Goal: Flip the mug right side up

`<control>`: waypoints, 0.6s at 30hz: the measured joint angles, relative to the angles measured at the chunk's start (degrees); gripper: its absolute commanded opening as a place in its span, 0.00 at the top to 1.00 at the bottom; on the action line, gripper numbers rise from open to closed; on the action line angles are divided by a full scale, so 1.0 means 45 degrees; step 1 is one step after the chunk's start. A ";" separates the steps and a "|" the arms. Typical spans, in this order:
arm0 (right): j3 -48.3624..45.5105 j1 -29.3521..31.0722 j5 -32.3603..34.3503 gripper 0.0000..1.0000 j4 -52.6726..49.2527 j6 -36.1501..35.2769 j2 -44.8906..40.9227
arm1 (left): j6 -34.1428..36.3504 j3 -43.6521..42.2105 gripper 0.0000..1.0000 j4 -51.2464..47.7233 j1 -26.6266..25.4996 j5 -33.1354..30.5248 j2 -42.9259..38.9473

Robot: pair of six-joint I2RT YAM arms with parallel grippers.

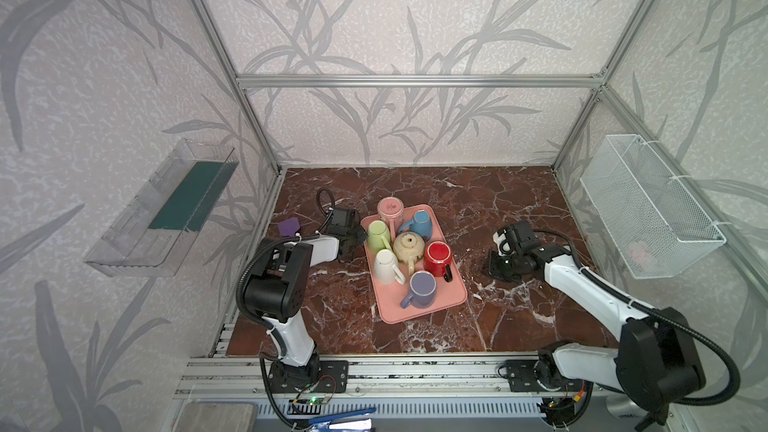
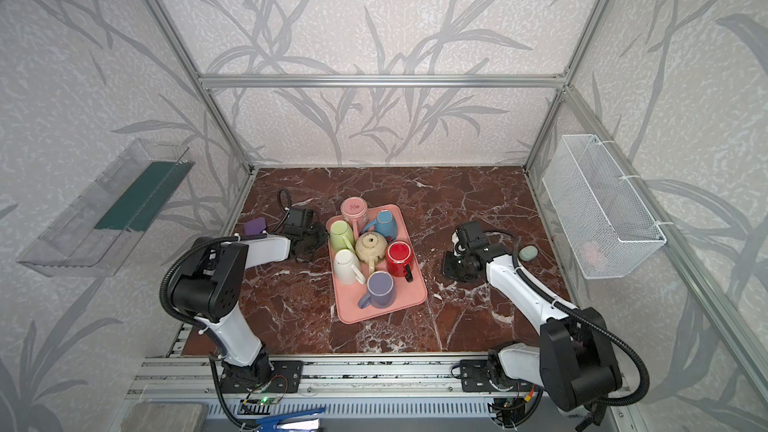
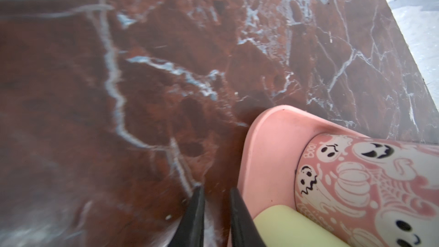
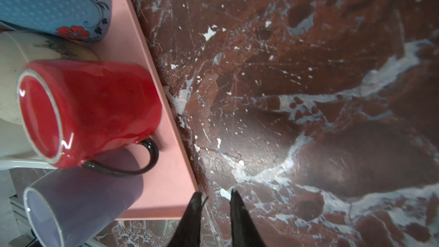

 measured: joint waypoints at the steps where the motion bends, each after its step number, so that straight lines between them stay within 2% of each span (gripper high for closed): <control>1: 0.0311 -0.0117 -0.0301 0.76 0.0160 -0.0073 0.0515 | 0.0000 0.0189 0.80 -0.0010 -0.0102 0.0010 0.0151; 7: 0.1651 -0.0636 -0.1185 0.78 0.1083 -0.0228 0.2929 | -0.0005 0.0981 0.82 -0.0029 -0.0787 0.0044 0.0816; 11: 0.2341 -0.0709 -0.1384 0.87 0.1666 -0.0219 0.4182 | -0.0010 0.1185 0.83 0.0010 -0.1049 0.0068 0.1010; 18: 0.3186 -0.0685 -0.1477 0.84 0.2195 -0.0389 0.5901 | -0.0005 0.1185 0.82 -0.0063 -0.1093 0.0117 0.0947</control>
